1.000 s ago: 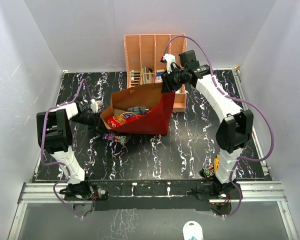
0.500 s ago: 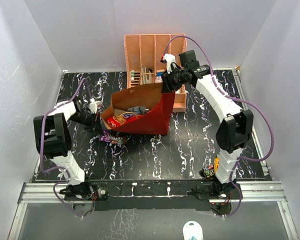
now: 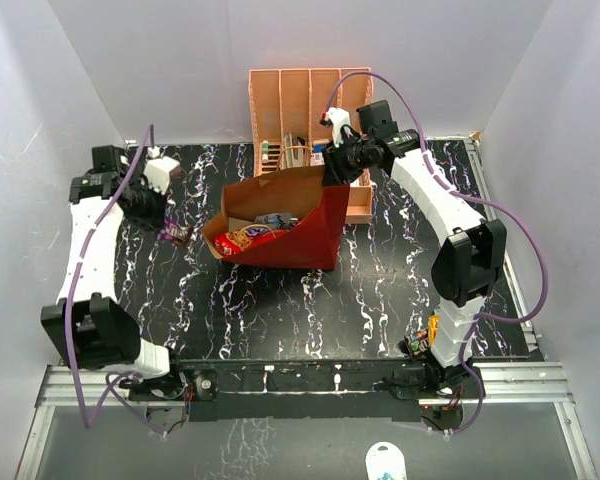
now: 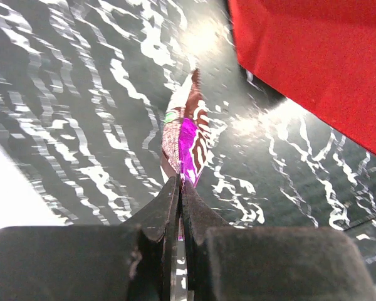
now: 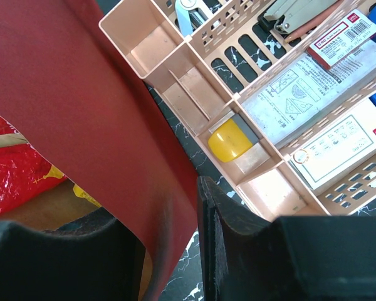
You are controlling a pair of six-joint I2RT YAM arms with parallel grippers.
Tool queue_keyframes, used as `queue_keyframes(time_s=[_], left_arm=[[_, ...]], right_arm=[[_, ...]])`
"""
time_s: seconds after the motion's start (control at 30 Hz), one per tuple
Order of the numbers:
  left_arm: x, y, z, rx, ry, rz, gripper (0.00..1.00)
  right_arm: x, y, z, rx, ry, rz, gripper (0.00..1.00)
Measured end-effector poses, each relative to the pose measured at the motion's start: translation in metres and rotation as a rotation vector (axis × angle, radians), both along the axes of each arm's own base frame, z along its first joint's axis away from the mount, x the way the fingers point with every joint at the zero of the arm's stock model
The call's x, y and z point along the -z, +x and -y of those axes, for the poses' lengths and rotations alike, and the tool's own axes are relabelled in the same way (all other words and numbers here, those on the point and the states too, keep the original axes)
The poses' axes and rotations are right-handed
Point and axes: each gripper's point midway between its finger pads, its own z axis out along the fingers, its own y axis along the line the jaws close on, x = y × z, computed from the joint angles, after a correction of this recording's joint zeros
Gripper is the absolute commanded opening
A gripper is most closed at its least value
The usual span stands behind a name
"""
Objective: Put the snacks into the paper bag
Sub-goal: Pick up the snack from the center of the board, then place the snack in the paper bag.
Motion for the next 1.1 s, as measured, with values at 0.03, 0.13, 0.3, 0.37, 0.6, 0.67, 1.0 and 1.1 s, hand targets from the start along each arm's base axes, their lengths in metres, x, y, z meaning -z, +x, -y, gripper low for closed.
queue_keyframes(time_s=[0.03, 0.13, 0.3, 0.37, 0.6, 0.67, 1.0, 1.1], left_arm=[[-0.016, 0.004, -0.004, -0.008, 0.026, 0.05, 0.0], [-0.06, 0.013, -0.011, -0.03, 0.073, 0.184, 0.0], [-0.141, 0.021, -0.01, -0.066, 0.077, 0.395, 0.0], [-0.168, 0.023, -0.006, -0.073, 0.053, 0.463, 0.0], [-0.268, 0.009, 0.042, 0.005, -0.143, 0.69, 0.0], [-0.282, 0.003, 0.058, 0.046, -0.209, 0.71, 0.0], [-0.247, 0.006, 0.148, 0.265, -0.424, 0.499, 0.0], [-0.219, 0.007, 0.176, 0.326, -0.428, 0.42, 0.0]], right_arm=[[0.0, 0.0, 0.0, 0.0, 0.0, 0.0, 0.37], [-0.001, 0.0, -0.001, -0.003, 0.001, 0.002, 0.37], [-0.002, -0.001, -0.003, -0.007, 0.002, 0.003, 0.37], [-0.002, -0.002, -0.004, -0.009, 0.002, 0.003, 0.37], [-0.004, -0.003, -0.005, -0.014, 0.004, 0.002, 0.37], [-0.005, -0.003, -0.006, -0.015, 0.005, 0.005, 0.37], [-0.003, -0.006, -0.006, -0.019, 0.0, -0.007, 0.37], [-0.003, -0.006, -0.006, -0.018, -0.001, -0.007, 0.37]])
